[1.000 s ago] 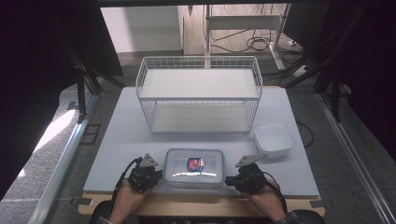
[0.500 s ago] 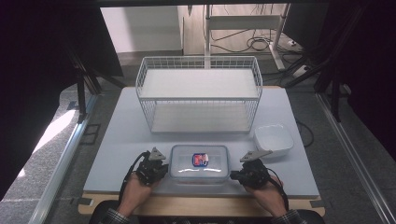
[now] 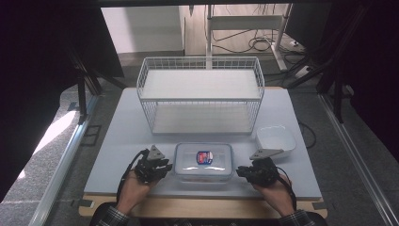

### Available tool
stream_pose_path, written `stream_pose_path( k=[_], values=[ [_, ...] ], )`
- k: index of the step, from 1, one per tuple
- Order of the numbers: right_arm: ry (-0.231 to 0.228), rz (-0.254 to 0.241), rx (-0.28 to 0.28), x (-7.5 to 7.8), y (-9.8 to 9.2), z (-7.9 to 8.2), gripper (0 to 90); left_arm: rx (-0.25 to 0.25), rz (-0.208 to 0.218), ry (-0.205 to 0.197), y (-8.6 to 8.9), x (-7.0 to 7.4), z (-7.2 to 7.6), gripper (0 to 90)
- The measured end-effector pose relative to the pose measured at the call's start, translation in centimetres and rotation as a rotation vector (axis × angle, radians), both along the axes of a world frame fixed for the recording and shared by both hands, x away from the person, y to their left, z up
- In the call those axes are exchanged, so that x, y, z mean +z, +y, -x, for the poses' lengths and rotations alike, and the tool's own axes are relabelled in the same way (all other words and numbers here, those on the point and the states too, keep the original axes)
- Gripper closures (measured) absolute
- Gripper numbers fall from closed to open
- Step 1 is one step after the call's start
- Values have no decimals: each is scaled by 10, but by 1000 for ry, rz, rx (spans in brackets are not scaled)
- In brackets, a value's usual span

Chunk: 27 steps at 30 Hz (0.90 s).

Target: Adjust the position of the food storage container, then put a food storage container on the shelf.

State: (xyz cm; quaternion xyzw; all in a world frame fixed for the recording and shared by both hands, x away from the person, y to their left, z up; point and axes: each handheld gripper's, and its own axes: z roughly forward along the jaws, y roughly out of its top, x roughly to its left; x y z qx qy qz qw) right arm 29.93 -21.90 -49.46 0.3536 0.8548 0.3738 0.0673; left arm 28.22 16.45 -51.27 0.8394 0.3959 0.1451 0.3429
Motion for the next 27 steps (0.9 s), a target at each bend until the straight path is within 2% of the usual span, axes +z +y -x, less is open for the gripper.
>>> stream_pose_path(
  k=[4,8,11,13,15,17,18,20,22,23,27],
  values=[
    [-17,-9,-6,2,-11,0,677,-11,0,-38,10,2,10,476],
    [-49,-14,3,2,-12,2,509,-18,23,-29,18,1,16,310],
    [-68,-3,26,-1,-9,5,361,-36,17,-31,20,-4,18,202],
    [-74,1,37,-4,-9,6,295,-36,-1,-28,19,-7,20,138],
    [-73,1,29,-7,-10,7,237,-44,-4,-26,19,-9,21,114],
    [-73,-1,25,-8,-11,7,230,-48,-5,-30,20,-9,21,83],
    [-73,-8,13,-9,-14,5,194,-46,7,-40,22,-10,21,72],
    [-73,-19,2,-8,-14,4,181,-50,22,-63,24,-10,20,65],
    [-76,-34,-6,-7,-14,4,160,-60,16,-104,26,-10,19,40],
    [-81,-39,-6,-6,-14,4,152,-60,17,-109,26,-10,19,38],
    [-83,-66,-6,-5,-13,3,129,-37,56,-88,30,-10,17,46]
  ],
)
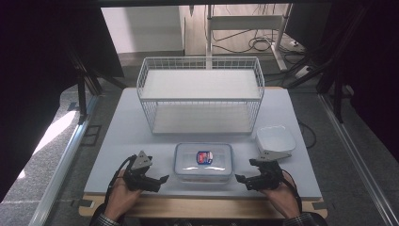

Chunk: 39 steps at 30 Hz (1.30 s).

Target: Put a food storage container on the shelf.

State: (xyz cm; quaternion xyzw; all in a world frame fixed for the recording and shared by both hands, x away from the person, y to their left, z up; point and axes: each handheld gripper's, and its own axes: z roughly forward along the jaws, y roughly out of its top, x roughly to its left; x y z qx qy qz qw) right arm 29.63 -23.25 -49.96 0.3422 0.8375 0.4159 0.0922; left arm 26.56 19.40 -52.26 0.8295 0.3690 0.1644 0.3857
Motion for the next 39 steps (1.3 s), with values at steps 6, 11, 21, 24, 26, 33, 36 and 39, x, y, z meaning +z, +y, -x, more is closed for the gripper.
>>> stream_pose_path(
  k=[6,11,21,24,26,33,36,39],
  values=[
    [-11,-25,-6,6,2,-1,116,18,-7,-3,-2,6,0,54],
    [-5,-48,-15,12,4,-3,118,38,-27,32,-5,10,-3,40],
    [34,-42,-24,20,12,-10,87,8,80,65,-8,23,-15,48],
    [64,-33,-19,20,19,-16,95,-11,101,73,-13,26,-23,65],
    [81,-32,-12,19,23,-20,95,-22,123,91,-16,25,-30,72],
    [140,-26,17,15,39,-38,80,-90,192,212,-26,17,-58,21],
    [202,-58,33,11,43,-46,75,-138,240,284,-27,12,-66,5],
    [276,-92,37,7,44,-52,76,-205,294,375,-31,4,-70,2]
  ],
)
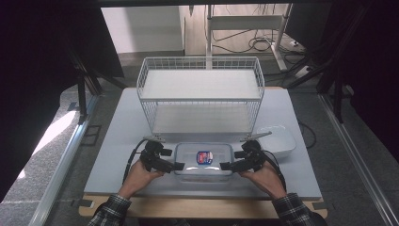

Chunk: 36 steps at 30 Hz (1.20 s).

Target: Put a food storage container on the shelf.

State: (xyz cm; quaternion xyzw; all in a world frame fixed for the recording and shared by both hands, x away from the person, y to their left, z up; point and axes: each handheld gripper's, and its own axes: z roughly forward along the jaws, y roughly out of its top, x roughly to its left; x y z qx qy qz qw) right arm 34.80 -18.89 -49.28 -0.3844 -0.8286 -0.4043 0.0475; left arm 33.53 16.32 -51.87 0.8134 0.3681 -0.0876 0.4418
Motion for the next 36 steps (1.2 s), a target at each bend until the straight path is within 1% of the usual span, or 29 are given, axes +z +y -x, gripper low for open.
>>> stream_pose_path(
  k=[1,2,3,4,5,7,8,9,11,12,14,16,17,19,20,21,23,25,28,30,31,33,36],
  values=[
    [25,-11,0,-2,0,-1,78,-28,21,31,-3,-3,-1,2],
    [54,-24,-1,-3,-1,-3,82,-34,35,49,-7,-5,-1,2],
    [83,-41,5,-5,-1,-4,92,-28,33,52,-8,-5,-1,0],
    [102,-49,7,-7,0,-4,85,-28,28,53,-8,-4,-1,0],
    [116,-53,5,-8,0,-4,88,-31,21,50,-7,-3,0,0],
    [138,-56,-1,-8,-1,-4,112,-26,7,41,-6,1,3,35],
    [148,-51,0,-7,-2,-3,126,-24,-2,28,-5,4,5,57],
    [158,-50,-8,-5,-3,-1,154,-20,-5,36,-4,5,6,88],
    [168,-47,-11,-3,-5,2,192,2,11,44,0,6,7,146],
    [173,-49,-14,-3,-6,3,202,4,16,51,2,8,8,176],
    [176,-53,-19,-1,-7,6,237,-8,3,34,3,10,11,205],
    [181,-86,-49,1,-12,7,320,-8,-11,6,3,14,17,231],
    [186,-104,-60,2,-15,8,365,5,4,-1,6,15,20,267],
    [174,-138,-73,6,-21,9,445,20,40,-3,13,16,24,385],
    [170,-140,-72,7,-22,11,456,24,56,-10,15,15,27,412],
    [164,-138,-71,9,-22,13,462,30,60,-13,16,16,30,434],
    [145,-128,-68,11,-21,18,471,47,62,-17,15,17,35,455],
    [136,-124,-65,12,-22,22,482,63,63,-29,15,18,41,473],
    [129,-143,-66,12,-25,28,503,88,88,-27,16,18,48,507],
    [112,-131,-64,14,-24,33,505,95,90,-33,16,18,51,518],
    [100,-118,-62,16,-23,35,506,98,90,-32,16,19,51,521],
    [88,-107,-64,17,-22,38,506,106,101,-21,16,18,51,524],
    [85,-118,-77,16,-22,39,508,122,117,-7,16,18,49,527]
  ],
)
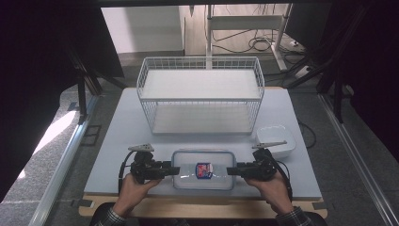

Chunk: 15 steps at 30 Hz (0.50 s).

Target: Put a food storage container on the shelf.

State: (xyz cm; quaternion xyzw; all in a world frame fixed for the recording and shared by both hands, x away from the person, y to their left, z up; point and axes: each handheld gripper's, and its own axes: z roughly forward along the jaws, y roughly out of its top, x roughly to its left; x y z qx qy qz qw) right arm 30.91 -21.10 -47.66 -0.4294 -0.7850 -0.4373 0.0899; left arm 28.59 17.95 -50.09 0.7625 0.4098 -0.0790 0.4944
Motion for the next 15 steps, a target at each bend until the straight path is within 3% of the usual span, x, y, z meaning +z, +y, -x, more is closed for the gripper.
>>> stream_pose_path(
  k=[6,15],
  values=[
    [-62,28,1,6,4,2,507,27,-6,-6,0,3,-1,524],
    [-116,-11,-3,19,4,-4,506,53,-17,-63,-1,25,-4,522]
  ],
)
